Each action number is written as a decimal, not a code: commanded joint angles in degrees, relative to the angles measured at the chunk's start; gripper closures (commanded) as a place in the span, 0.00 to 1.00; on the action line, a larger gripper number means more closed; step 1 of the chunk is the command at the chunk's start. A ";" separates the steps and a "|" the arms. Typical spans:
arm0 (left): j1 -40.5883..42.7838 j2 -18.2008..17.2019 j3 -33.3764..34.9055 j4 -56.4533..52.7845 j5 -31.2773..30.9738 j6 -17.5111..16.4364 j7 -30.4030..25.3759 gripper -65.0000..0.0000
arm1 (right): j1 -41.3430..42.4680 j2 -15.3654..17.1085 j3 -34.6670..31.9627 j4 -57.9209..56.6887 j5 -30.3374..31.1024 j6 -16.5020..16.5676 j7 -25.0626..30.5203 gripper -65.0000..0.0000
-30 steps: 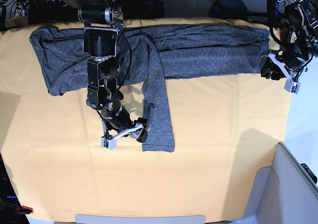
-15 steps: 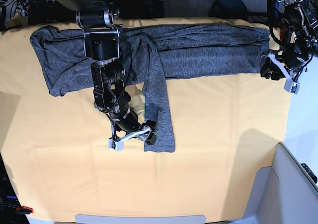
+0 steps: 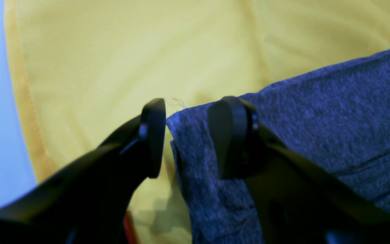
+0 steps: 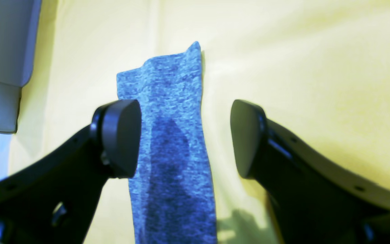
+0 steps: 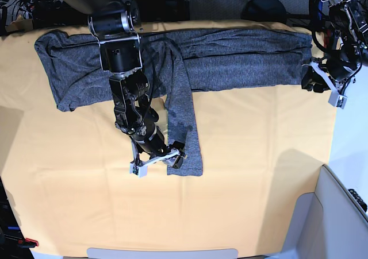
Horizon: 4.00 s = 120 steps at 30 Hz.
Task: Fold the T-shirt properly
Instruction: 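Move the right gripper down the sleeve and grasp its cuff, then lift the sleeve cuff and lay it along the strip toward the left gripper, then open the right gripper and move it back to the strip's end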
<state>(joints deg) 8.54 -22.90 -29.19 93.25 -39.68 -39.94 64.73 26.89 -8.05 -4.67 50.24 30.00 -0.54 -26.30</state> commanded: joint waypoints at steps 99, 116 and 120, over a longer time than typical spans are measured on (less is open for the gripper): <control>-1.81 -1.50 -15.16 0.86 -0.80 -0.06 -1.04 0.64 | -2.94 -0.95 -66.67 26.11 -12.81 7.35 -7.94 0.99; -1.90 -1.50 -14.90 0.86 -0.80 -0.06 -1.04 0.64 | -4.08 -0.95 -70.81 26.55 -13.08 12.18 -7.76 0.15; -1.90 -1.50 -14.99 0.86 -0.80 -0.06 -1.04 0.64 | -3.47 -0.95 -65.80 27.78 -13.16 12.18 -7.67 0.12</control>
<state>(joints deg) 7.16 -23.07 -43.88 93.25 -39.64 -40.07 64.71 21.78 -7.77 -71.20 76.49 16.78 12.21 -35.92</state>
